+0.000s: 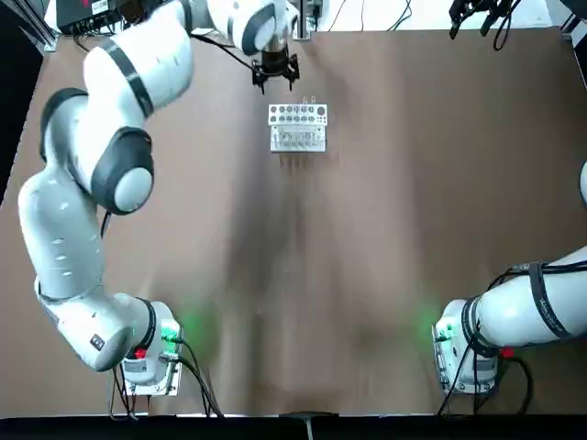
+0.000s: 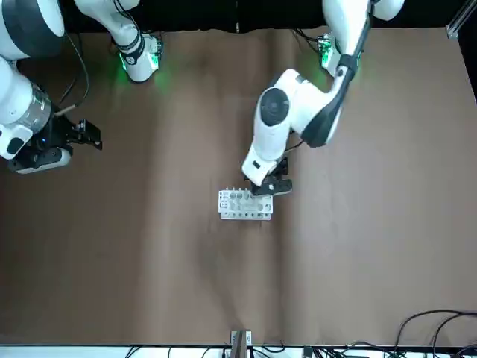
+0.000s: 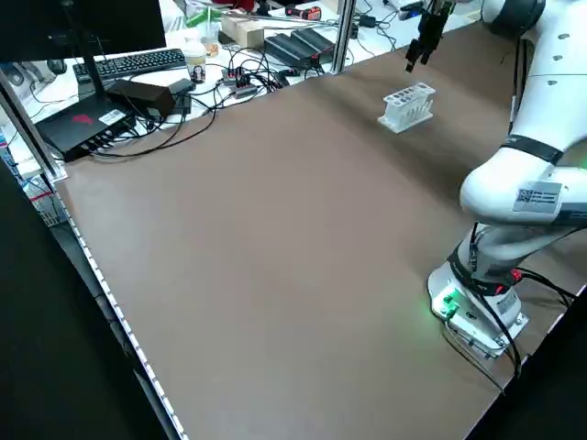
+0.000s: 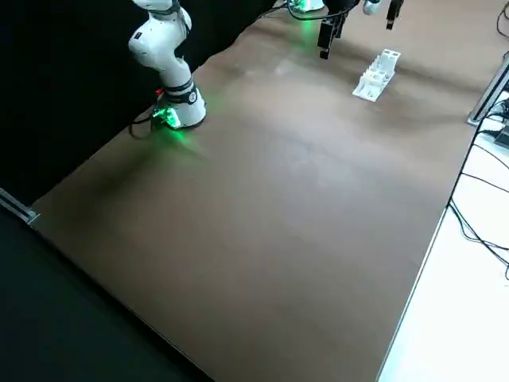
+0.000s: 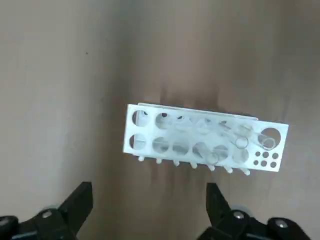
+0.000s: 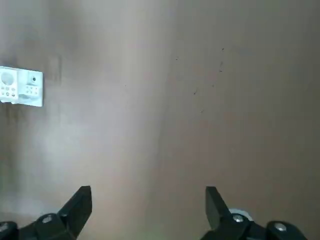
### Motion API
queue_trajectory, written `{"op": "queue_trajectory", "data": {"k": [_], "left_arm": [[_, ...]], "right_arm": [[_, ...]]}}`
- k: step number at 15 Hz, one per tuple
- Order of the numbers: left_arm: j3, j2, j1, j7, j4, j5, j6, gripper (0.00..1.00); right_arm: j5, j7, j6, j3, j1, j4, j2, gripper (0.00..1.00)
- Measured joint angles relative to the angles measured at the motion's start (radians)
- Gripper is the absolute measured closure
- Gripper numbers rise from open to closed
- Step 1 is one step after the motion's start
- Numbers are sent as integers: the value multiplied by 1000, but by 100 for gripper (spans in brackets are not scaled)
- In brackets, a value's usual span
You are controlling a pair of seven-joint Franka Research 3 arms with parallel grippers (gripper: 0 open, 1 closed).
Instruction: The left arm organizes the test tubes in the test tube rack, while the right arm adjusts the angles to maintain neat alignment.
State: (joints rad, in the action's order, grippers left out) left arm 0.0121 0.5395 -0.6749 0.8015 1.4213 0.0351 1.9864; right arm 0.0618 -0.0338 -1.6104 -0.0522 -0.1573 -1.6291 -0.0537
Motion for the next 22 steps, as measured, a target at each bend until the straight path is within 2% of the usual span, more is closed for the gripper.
{"op": "queue_trajectory", "data": {"k": [2,10,16,19,20,22], "left_arm": [[-29,34,-47,19,-3,0,30,0],[-29,126,-78,39,-9,-10,145,6],[-29,159,-80,39,-13,-15,192,19],[-29,168,-80,39,-22,-15,198,26],[-29,170,-81,39,-23,-15,201,33],[-29,171,-81,39,-25,-15,205,37]], "right_arm": [[0,0,0,0,0,0,0,0],[0,0,0,0,0,0,0,0],[0,0,0,0,0,0,0,0],[0,0,0,0,0,0,0,0],[0,0,0,0,0,0,0,0],[0,0,0,0,0,0,0,0]]}}
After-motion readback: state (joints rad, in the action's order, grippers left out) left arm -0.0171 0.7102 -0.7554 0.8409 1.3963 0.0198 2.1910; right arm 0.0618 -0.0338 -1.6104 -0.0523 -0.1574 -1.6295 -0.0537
